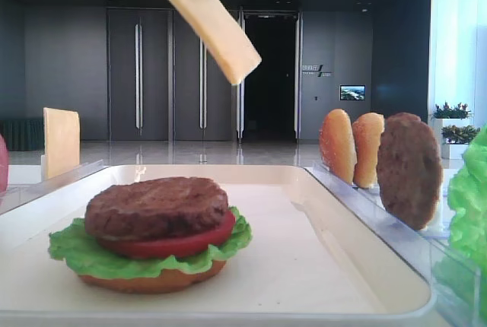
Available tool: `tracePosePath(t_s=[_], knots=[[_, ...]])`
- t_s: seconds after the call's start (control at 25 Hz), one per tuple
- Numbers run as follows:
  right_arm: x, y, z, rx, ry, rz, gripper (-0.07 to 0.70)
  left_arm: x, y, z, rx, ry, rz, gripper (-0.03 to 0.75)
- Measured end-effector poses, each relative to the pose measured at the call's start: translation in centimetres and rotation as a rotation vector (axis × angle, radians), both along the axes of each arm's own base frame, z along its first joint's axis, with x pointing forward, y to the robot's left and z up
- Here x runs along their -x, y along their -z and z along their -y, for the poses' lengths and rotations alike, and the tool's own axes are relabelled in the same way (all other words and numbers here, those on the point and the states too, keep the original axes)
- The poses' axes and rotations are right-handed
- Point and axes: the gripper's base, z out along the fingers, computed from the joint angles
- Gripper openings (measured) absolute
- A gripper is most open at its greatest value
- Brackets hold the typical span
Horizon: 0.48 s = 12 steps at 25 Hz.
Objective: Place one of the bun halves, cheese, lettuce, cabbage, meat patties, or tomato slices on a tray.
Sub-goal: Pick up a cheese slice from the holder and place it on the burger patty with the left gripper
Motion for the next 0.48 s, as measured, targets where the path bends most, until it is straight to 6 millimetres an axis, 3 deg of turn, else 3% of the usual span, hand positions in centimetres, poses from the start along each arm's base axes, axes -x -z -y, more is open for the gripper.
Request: tracePosePath(t_s=[0.2, 0.48], knots=[[0.0, 0.0, 0.0, 0.0, 0.0, 0.0, 0.369, 0.2, 2.0, -2.3, 0.141, -0.022, -0.065, 0.026], [0.0, 0.0, 0.0, 0.0, 0.0, 0.0, 0.369, 1.3, 4.2, -3.3, 0.168, -0.021, -0.096, 0.026]])
